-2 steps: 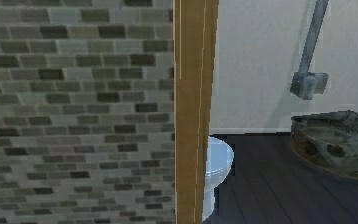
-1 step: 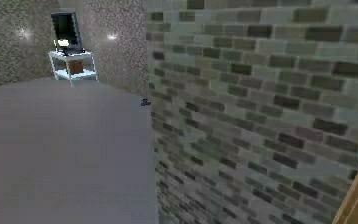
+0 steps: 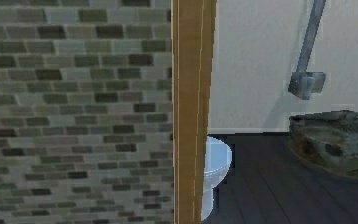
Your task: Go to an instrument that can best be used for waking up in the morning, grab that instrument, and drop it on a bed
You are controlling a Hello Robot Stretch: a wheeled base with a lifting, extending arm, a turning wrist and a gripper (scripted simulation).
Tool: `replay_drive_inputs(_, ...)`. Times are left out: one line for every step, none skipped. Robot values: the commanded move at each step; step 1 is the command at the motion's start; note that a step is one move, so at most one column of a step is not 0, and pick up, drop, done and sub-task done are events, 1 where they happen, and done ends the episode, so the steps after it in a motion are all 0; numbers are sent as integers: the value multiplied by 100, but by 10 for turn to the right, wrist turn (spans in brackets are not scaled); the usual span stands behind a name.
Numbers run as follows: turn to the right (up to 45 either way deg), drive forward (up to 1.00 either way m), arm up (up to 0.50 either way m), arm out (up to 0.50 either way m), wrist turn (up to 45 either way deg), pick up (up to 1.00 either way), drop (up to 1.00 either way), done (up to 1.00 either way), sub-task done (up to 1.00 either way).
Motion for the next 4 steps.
replay_drive_inputs(450,0,0,0,0,0,0,0,0)
replay_drive_inputs(240,0,0,0,0,0,0,0,0)
replay_drive_inputs(0,20,0,0,0,0,0,0,0)
replay_drive_inputs(-240,0,0,0,0,0,0,0,0)
